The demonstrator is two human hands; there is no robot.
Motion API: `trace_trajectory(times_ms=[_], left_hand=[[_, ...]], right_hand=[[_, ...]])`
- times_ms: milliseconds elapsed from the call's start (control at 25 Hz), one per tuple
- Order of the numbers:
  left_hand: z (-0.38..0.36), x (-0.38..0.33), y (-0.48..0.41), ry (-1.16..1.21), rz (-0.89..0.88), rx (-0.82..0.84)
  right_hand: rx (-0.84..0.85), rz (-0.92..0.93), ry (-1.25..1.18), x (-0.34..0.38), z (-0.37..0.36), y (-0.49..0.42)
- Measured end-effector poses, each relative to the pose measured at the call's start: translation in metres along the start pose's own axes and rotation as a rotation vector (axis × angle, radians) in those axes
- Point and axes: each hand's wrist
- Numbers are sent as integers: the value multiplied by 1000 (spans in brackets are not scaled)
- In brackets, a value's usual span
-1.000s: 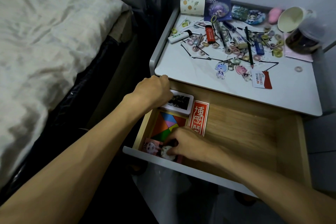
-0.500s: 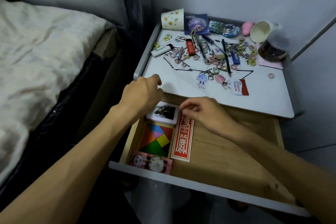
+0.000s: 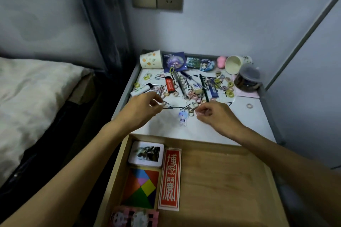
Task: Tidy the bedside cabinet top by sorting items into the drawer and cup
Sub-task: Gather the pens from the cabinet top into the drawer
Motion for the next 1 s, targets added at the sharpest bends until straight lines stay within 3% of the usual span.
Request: trace_trajectory(times_ms=[200,480,640,840,1000], left_hand=[[-23,-6,-61,-294,2,-100],[-58,-20,-138,-557,-57,-38],[-75,-17,-165,-608,-11,-13],[-66,-10,-176,-368,88,-53],[-34,-16,-151,84,211,-91]], right_hand=[[-107,-8,-20,1,21,-34],[-182,89,397,18,37,-108],[-145,41,574,22,39,-133],[-165,-75,473,24,36,-147],[-174,-88,271,25,43,-159]])
Point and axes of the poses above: each hand's wrist, its own y-axis away from the middle knuckle, its own z-axis out of the back of the hand, x = y × z, and after that the axes turned 13 degrees about -z, right-handed
